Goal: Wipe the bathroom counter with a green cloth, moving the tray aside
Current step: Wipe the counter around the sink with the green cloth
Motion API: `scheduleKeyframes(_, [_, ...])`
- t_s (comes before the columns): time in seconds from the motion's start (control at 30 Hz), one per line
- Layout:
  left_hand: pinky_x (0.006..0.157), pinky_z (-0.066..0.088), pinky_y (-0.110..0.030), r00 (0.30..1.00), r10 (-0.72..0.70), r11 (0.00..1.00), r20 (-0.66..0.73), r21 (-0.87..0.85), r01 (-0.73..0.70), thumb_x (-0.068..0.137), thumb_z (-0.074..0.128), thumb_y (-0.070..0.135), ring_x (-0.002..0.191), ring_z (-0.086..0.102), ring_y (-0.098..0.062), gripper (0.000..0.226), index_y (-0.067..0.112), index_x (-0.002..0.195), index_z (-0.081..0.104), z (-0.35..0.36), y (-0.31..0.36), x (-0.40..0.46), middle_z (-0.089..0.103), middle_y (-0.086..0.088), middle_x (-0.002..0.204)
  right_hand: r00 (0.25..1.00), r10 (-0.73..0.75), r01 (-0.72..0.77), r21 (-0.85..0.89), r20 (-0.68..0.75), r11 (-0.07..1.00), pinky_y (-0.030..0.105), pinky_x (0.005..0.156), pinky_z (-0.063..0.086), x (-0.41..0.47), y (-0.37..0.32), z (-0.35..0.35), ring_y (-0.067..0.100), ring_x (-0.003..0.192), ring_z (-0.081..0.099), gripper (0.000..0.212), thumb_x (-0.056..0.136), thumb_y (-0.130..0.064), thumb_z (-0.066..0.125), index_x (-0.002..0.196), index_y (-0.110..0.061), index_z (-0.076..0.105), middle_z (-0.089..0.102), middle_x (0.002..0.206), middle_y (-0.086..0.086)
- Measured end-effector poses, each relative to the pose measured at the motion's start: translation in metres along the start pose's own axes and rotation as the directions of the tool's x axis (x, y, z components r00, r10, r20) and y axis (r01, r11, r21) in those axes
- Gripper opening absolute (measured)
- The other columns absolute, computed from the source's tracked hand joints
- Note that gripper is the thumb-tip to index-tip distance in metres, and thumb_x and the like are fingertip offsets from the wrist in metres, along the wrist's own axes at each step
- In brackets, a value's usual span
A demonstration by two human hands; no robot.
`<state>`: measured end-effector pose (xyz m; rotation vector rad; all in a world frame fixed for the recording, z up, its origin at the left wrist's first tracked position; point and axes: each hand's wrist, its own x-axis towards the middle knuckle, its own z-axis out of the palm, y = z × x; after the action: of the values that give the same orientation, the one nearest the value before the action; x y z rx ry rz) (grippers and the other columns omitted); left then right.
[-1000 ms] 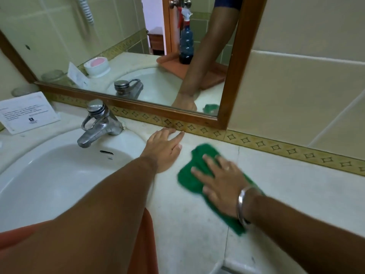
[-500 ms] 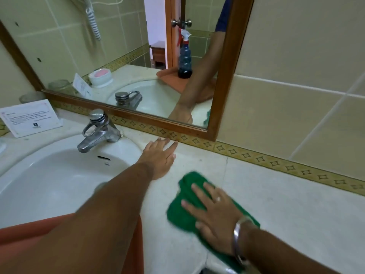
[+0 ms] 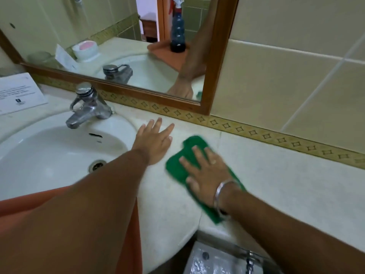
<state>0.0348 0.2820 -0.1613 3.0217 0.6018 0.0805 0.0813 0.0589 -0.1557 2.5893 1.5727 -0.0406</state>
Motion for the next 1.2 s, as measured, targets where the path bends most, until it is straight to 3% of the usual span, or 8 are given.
scheduleKeyframes(0.17, [0.119,0.010,-0.052,0.999,-0.030,0.999,0.029,0.014,0.030,0.103,0.022,0.040,0.149,0.013,-0.034,0.053,0.033,0.155,0.019,0.005,-0.018,-0.015,0.014,-0.013,0.163,0.839,-0.543,0.544,-0.017,0.043,0.839,0.053,0.113,0.027,-0.098,0.079,0.028,0.034,0.138,0.030,0.049,0.097,-0.049,0.017,0.142,-0.040,0.034,0.033,0.152,0.010])
scheduleKeyframes(0.27, [0.118,0.012,-0.055,1.000,0.004,0.999,0.013,0.054,-0.004,0.103,0.021,0.041,0.148,0.015,-0.037,0.053,0.031,0.154,0.020,-0.004,-0.034,-0.003,0.017,-0.015,0.162,0.990,-0.027,0.036,-0.064,0.139,0.997,0.046,0.115,0.017,-0.092,0.178,0.019,0.038,0.143,0.019,0.050,0.098,-0.048,0.013,0.147,-0.045,0.005,0.010,0.158,0.014])
scheduleKeyframes(0.37, [0.117,0.013,-0.057,0.999,0.009,0.997,0.036,0.073,-0.012,0.102,0.019,0.043,0.147,0.015,-0.038,0.054,0.031,0.155,0.017,0.002,-0.043,0.003,0.016,-0.016,0.162,0.903,0.379,-0.387,0.000,0.203,0.922,0.041,0.118,0.008,-0.083,0.175,0.024,0.033,0.146,0.004,0.055,0.100,-0.036,0.025,0.147,-0.037,-0.003,-0.001,0.161,0.012])
scheduleKeyframes(0.6, [0.117,0.017,-0.055,0.910,-0.141,0.986,0.389,0.141,0.093,0.102,0.015,0.044,0.145,0.020,-0.039,0.056,0.025,0.154,0.014,0.034,0.027,-0.023,0.013,-0.015,0.163,0.957,-0.239,0.228,0.084,0.162,0.970,0.050,0.113,0.001,-0.162,0.049,0.057,0.031,0.145,0.010,0.062,0.089,-0.046,0.035,0.148,-0.044,0.015,0.012,0.160,0.005])
scheduleKeyframes(0.73, [0.115,0.026,-0.050,0.923,0.295,0.953,0.249,-0.011,-0.302,0.100,0.022,0.051,0.140,0.032,-0.037,0.055,0.026,0.147,0.036,0.007,0.155,-0.050,0.036,-0.011,0.155,0.984,0.118,-0.153,0.296,0.134,0.943,0.043,0.117,0.006,-0.187,0.070,0.038,0.026,0.147,0.006,0.071,0.091,-0.058,0.030,0.151,-0.035,-0.001,0.007,0.161,0.005])
scheduleKeyframes(0.9, [0.119,-0.007,-0.050,0.723,0.561,0.783,0.403,0.026,-0.622,0.086,0.032,0.076,0.151,-0.008,-0.029,0.082,0.033,0.154,0.020,-0.001,0.228,-0.096,-0.002,-0.009,0.165,0.828,0.528,-0.529,-0.052,0.188,0.847,0.043,0.096,0.036,-0.230,0.092,0.010,0.030,0.121,0.041,0.065,0.078,-0.070,0.044,0.122,-0.025,0.056,0.043,0.137,0.006])
scheduleKeyframes(1.1, [0.118,0.022,-0.043,0.783,0.572,0.819,0.246,-0.226,-0.527,0.079,0.072,0.050,0.134,0.038,-0.027,0.029,0.027,0.089,0.056,-0.025,0.225,-0.106,0.054,-0.004,0.136,0.805,0.561,-0.585,0.417,0.195,0.695,0.034,0.075,0.045,-0.227,0.094,-0.024,0.024,0.088,0.057,0.019,0.085,-0.043,0.061,0.088,-0.028,0.050,0.060,0.093,-0.002])
scheduleKeyframes(1.2, [0.066,0.047,-0.026,0.879,0.405,0.732,0.252,-0.665,-0.146,0.076,0.081,0.028,0.077,0.057,-0.016,0.029,0.025,0.076,0.052,-0.049,0.205,-0.100,0.059,0.005,0.080,0.754,0.615,-0.501,0.809,0.233,0.307,0.035,0.067,0.053,-0.218,0.112,-0.051,0.023,0.081,0.061,0.018,0.084,-0.035,0.067,0.088,-0.025,0.053,0.062,0.087,0.001])
